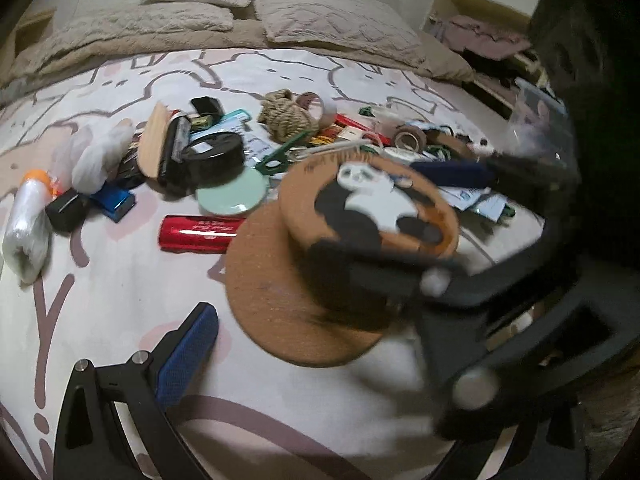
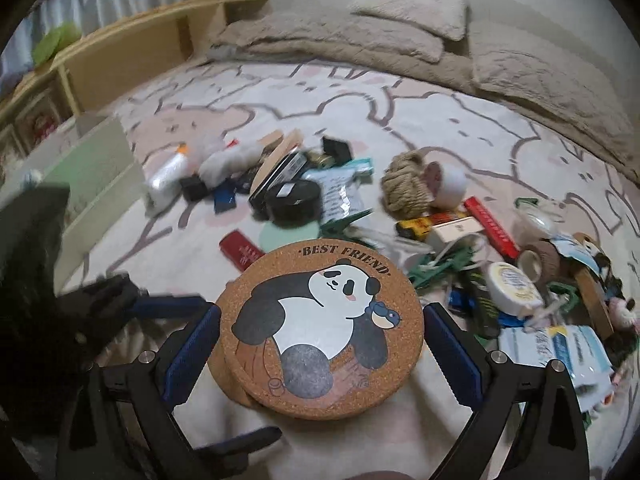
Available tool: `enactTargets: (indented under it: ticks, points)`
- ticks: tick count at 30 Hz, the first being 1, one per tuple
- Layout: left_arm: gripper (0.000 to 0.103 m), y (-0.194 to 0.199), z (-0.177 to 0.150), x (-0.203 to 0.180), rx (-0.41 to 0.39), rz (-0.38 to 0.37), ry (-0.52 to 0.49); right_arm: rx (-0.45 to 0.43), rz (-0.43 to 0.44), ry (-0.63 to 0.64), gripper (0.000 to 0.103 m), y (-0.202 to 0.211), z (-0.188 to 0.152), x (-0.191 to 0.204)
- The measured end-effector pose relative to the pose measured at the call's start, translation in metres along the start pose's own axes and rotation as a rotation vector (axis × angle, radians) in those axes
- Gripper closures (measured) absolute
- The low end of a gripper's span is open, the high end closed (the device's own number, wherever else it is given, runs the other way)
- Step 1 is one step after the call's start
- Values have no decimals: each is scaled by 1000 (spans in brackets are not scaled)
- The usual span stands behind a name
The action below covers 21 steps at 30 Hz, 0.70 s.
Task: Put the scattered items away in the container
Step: 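Grasp the lower cork coaster with the left tool while the right tool holds the panda coaster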
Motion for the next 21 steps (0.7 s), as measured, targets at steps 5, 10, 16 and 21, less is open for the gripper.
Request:
enactTargets:
  ticks: [5,10,16,21]
  points:
    - [0,-6,1,-7,11,22,-39,-46,-37,-42,3,19,4,-16]
    - [0,-14,8,-9,14,41,-53,-87,-66,-81,3,41,4,-30]
    - [0,-27,10,-11,40,76,-92,-124,-132,-151,3,63,0,-52]
    - [1,-31,13,-8,36,75,-83,-132,-137,-180,3,73,-9,-61]
Point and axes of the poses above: each gripper's, at about its wrist camera, not at the fingertips, and y roughly against the way its jaws point, x to its left, z to its top, the point moved 6 cm from there along -y, roughly the way its jaws point, and after that the axes turned 6 degrees about -x, right-handed, at the moved point
